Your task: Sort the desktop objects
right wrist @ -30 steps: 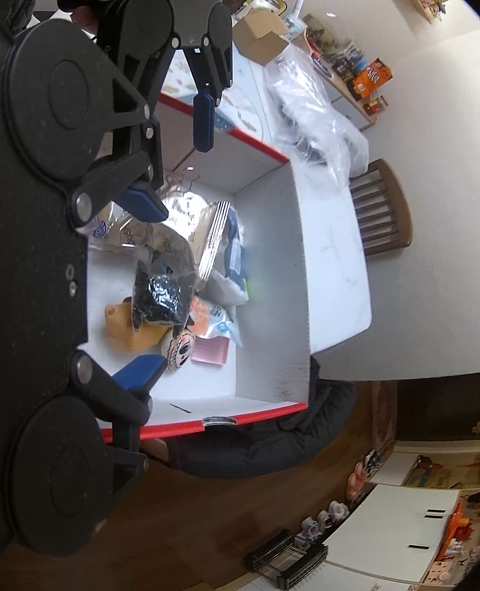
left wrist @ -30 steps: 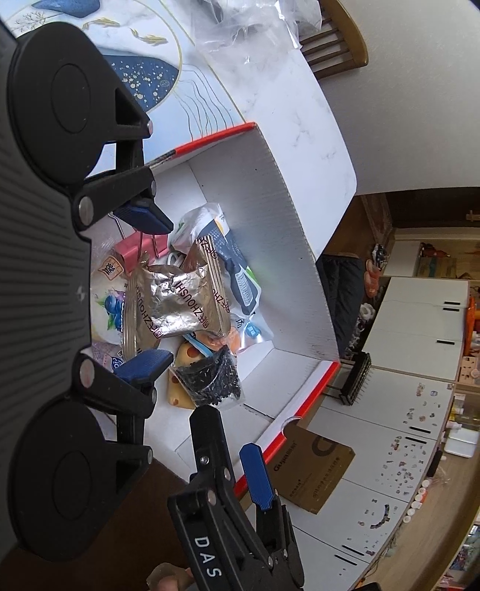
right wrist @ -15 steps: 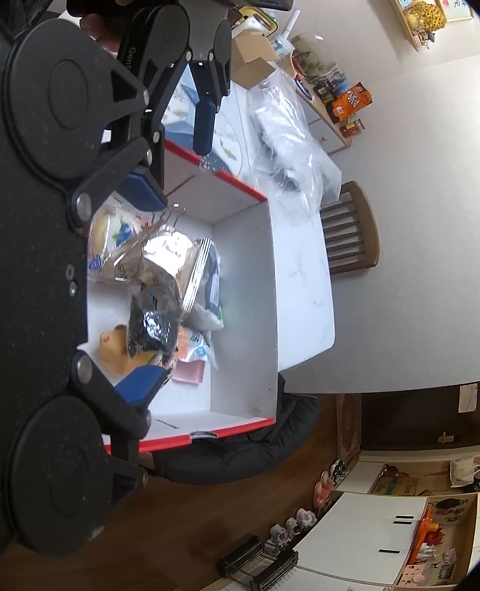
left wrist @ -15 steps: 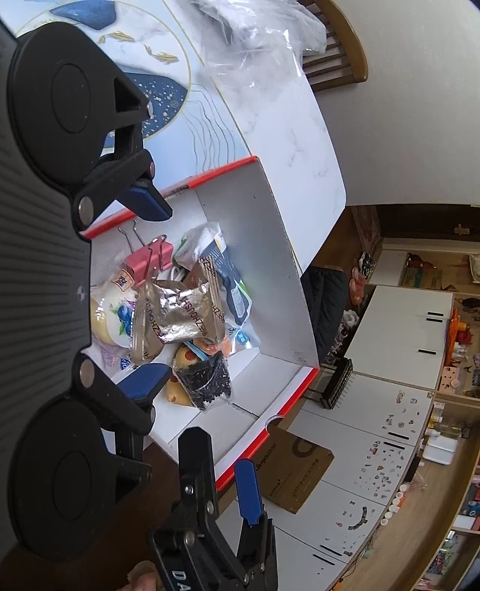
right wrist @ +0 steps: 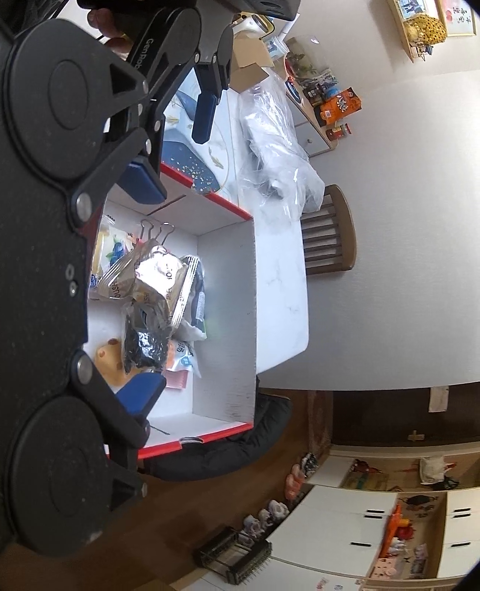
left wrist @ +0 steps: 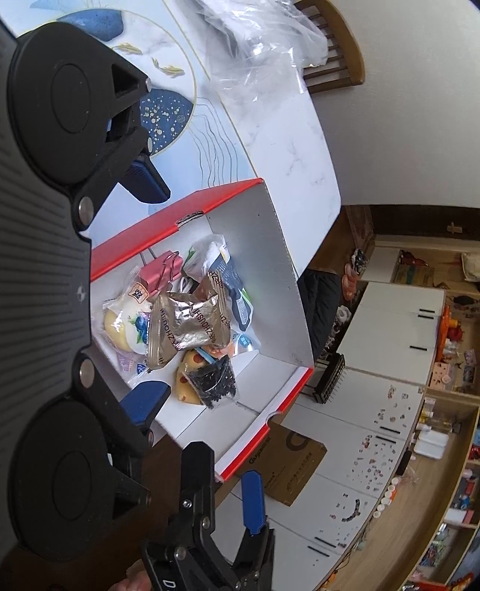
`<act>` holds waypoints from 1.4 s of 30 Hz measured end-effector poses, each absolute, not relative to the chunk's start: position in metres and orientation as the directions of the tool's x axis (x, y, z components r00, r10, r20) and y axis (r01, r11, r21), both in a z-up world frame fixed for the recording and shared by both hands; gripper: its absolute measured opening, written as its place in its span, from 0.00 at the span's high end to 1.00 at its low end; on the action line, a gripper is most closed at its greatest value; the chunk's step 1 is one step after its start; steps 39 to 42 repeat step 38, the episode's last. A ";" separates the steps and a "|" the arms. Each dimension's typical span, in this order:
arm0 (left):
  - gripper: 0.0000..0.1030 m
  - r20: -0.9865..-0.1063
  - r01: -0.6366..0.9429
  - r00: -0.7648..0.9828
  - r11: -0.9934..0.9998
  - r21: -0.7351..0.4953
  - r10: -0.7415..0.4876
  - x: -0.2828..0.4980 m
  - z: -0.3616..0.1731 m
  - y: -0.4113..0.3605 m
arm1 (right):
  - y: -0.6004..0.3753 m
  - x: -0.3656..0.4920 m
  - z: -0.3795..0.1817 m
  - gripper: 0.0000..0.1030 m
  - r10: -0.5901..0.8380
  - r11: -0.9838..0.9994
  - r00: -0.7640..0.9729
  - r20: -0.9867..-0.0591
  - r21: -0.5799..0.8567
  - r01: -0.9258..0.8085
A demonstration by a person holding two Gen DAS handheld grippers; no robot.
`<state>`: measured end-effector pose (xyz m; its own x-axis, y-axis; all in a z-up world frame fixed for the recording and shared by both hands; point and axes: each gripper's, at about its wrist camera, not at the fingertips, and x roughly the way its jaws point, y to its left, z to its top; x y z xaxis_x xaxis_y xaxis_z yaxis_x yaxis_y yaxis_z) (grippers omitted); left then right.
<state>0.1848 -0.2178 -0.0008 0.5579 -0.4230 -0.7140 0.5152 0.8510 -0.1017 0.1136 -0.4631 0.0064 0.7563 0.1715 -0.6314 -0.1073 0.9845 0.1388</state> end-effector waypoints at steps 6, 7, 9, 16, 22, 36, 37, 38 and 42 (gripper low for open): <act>0.00 -0.702 0.558 0.558 0.826 -0.076 -0.442 0.167 0.004 -0.211 | -0.451 0.100 0.010 0.04 0.163 0.986 0.764 -0.624 0.119 -0.114; 0.00 -0.702 0.562 0.556 0.824 -0.077 -0.445 0.166 0.004 -0.210 | -0.450 0.098 0.010 0.04 0.165 0.986 0.763 -0.625 0.125 -0.111; 0.00 -0.698 0.561 0.562 0.825 -0.072 -0.443 0.162 0.006 -0.208 | -0.448 0.095 0.010 0.04 0.164 0.986 0.763 -0.625 0.130 -0.106; 0.00 -0.684 0.565 0.572 0.822 -0.072 -0.453 0.154 0.010 -0.204 | -0.445 0.085 0.009 0.04 0.159 0.986 0.757 -0.633 0.140 -0.090; 0.00 -0.693 0.560 0.556 0.823 -0.094 -0.458 0.152 0.008 -0.201 | -0.443 0.080 0.004 0.04 0.157 0.986 0.750 -0.642 0.149 -0.078; 0.00 -0.716 0.558 0.530 0.822 -0.109 -0.455 0.150 0.002 -0.199 | -0.435 0.077 0.000 0.04 0.143 0.987 0.736 -0.662 0.151 -0.056; 0.00 -0.716 0.559 0.530 0.822 -0.108 -0.454 0.150 0.002 -0.199 | -0.435 0.078 0.000 0.04 0.142 0.987 0.735 -0.663 0.151 -0.055; 0.00 -0.716 0.560 0.529 0.821 -0.109 -0.455 0.150 0.002 -0.198 | -0.435 0.078 0.000 0.04 0.141 0.987 0.735 -0.664 0.151 -0.053; 0.00 -0.716 0.560 0.529 0.821 -0.109 -0.455 0.150 0.002 -0.198 | -0.435 0.078 0.000 0.04 0.141 0.987 0.735 -0.664 0.151 -0.053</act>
